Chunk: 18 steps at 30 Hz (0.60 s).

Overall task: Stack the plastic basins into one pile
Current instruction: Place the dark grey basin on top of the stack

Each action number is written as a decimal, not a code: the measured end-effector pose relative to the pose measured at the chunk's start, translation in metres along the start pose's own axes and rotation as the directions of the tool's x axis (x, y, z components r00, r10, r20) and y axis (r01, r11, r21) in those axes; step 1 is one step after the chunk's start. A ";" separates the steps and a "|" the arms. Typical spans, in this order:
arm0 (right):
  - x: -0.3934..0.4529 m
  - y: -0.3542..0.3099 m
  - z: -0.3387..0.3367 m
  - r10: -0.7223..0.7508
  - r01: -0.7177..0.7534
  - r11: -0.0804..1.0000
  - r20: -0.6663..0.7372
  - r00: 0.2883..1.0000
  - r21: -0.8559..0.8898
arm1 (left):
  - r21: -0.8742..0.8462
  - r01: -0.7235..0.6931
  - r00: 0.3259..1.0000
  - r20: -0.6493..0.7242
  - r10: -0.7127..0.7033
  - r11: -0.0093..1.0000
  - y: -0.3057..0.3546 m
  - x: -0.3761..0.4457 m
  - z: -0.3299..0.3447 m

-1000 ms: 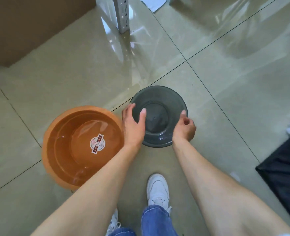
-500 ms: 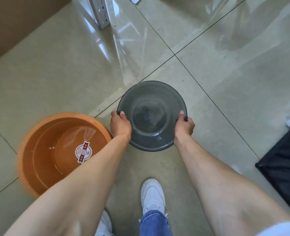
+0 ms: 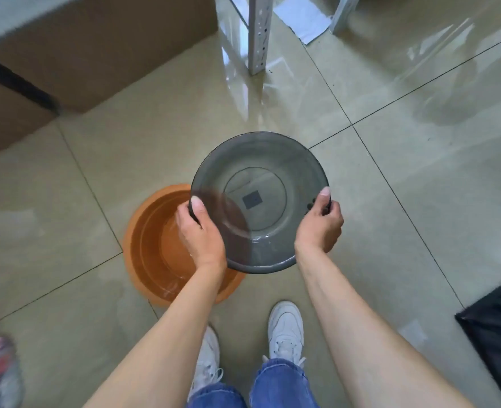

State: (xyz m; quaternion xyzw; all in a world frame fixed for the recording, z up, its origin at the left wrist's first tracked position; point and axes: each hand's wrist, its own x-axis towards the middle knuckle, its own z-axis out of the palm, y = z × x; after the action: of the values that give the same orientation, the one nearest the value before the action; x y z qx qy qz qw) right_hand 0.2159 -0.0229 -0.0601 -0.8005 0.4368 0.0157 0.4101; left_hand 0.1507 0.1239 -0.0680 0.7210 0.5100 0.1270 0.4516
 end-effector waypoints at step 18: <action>-0.111 0.067 0.080 -0.264 0.462 0.765 0.435 0.861 -0.449 | 0.330 0.252 0.967 -0.111 -0.228 0.910 -0.137 0.045 -0.125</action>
State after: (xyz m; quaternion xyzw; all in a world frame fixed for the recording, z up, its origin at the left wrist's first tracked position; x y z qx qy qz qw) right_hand 0.1262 0.0882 -0.1130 -0.9370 0.1691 0.1975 0.2335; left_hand 0.0052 0.2367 -0.1176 0.7152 0.6245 0.0053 0.3138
